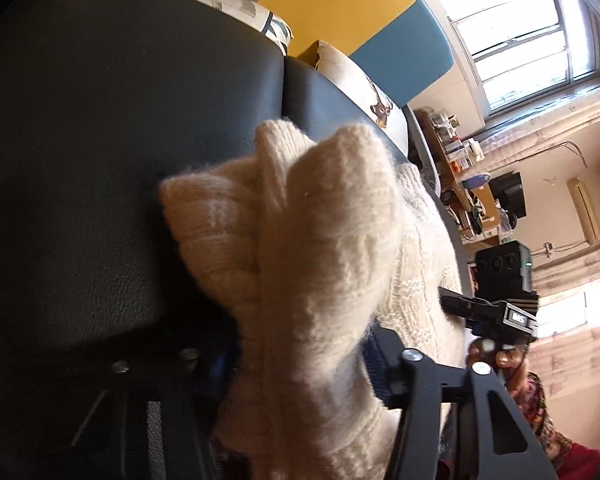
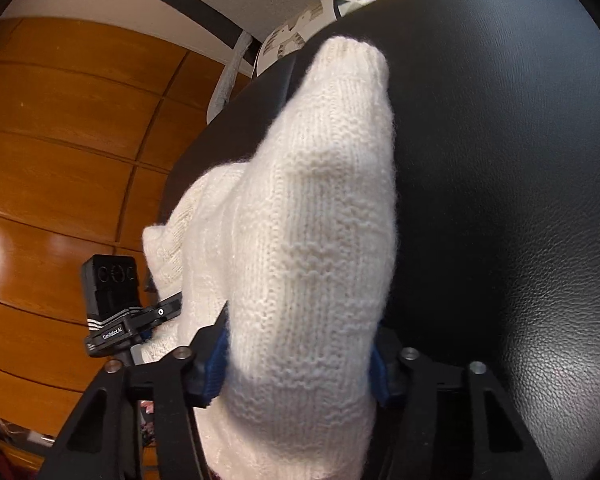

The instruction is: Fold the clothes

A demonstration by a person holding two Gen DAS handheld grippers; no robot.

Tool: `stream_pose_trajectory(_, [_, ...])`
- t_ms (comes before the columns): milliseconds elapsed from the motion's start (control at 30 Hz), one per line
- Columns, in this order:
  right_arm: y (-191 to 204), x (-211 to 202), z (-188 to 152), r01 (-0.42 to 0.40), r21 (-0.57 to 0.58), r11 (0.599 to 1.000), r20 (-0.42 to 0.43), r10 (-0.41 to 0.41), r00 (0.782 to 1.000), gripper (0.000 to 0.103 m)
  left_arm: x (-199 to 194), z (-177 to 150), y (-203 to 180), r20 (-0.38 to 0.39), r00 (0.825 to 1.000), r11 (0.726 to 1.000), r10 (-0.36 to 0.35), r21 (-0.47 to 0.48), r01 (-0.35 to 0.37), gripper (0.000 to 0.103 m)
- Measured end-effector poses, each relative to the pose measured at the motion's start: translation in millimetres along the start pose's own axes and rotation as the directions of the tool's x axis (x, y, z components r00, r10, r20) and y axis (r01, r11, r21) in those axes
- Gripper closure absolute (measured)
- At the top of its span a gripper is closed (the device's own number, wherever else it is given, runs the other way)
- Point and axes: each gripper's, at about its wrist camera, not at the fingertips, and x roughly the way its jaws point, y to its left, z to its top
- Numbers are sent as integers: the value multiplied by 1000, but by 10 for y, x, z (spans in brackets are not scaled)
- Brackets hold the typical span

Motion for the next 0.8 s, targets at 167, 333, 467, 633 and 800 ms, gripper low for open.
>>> stream_pose_trajectory(167, [324, -153, 19, 76, -93, 993, 36, -73, 997, 56, -190, -90, -221, 71, 994, 996, 81, 34, -84, 65])
stream_pose_trajectory(333, [739, -323, 83, 99, -196, 976, 71, -87, 994, 57, -558, -214, -405, 140, 986, 992, 94, 71, -105, 67])
stream_pose_trajectory(467, [1197, -337, 196, 89, -293, 952, 68, -72, 995, 57, -1003, -263, -355, 219, 973, 997, 68, 21, -74, 67])
stream_pose_trajectory(633, [1863, -71, 471, 37, -417, 908, 34, -25, 999, 57, -1656, -276, -298, 359, 918, 985, 171, -47, -165, 67])
stream_pose_trajectory(800, [2500, 794, 623, -27, -484, 875, -43, 8, 999, 58, -2237, -304, -5, 475, 799, 929, 370, -197, -313, 67])
